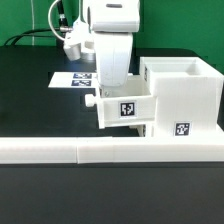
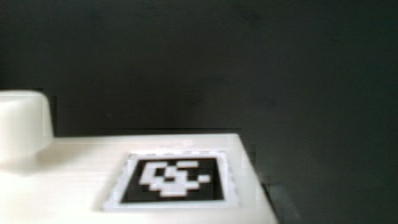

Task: Assemble drawer

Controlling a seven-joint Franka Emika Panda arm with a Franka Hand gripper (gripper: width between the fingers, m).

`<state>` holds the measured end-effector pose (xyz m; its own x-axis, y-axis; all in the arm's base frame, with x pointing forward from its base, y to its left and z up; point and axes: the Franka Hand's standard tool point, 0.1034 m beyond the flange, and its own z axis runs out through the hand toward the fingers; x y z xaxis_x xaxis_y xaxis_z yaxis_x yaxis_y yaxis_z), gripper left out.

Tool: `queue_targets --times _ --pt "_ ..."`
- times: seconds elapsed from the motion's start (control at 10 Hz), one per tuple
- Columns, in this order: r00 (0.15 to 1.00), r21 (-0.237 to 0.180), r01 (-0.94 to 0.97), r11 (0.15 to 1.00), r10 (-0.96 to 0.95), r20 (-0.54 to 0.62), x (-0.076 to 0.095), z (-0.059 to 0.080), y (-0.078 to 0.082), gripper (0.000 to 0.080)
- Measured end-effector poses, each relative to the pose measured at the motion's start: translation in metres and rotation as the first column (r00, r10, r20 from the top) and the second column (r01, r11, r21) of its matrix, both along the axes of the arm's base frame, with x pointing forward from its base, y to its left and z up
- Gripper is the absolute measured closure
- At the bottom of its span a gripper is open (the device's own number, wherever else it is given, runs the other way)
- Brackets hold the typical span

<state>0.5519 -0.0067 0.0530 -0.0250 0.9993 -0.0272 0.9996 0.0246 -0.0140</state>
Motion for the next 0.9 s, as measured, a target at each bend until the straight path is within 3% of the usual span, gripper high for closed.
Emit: queue_targets --times 0.3,0.8,0.9 --pt "1.000 -0.005 -0.023 1.000 0.023 0.014 0.0018 0.0005 0.0104 0.0755" --pt "0.998 -0.023 -0.060 0.998 0.061 0.030 0.0039 0.0009 0.0089 0.0755" --pt "0.998 -0.023 -0.060 0.998 0.061 0.030 0.0039 0.0008 0.0088 0.0679"
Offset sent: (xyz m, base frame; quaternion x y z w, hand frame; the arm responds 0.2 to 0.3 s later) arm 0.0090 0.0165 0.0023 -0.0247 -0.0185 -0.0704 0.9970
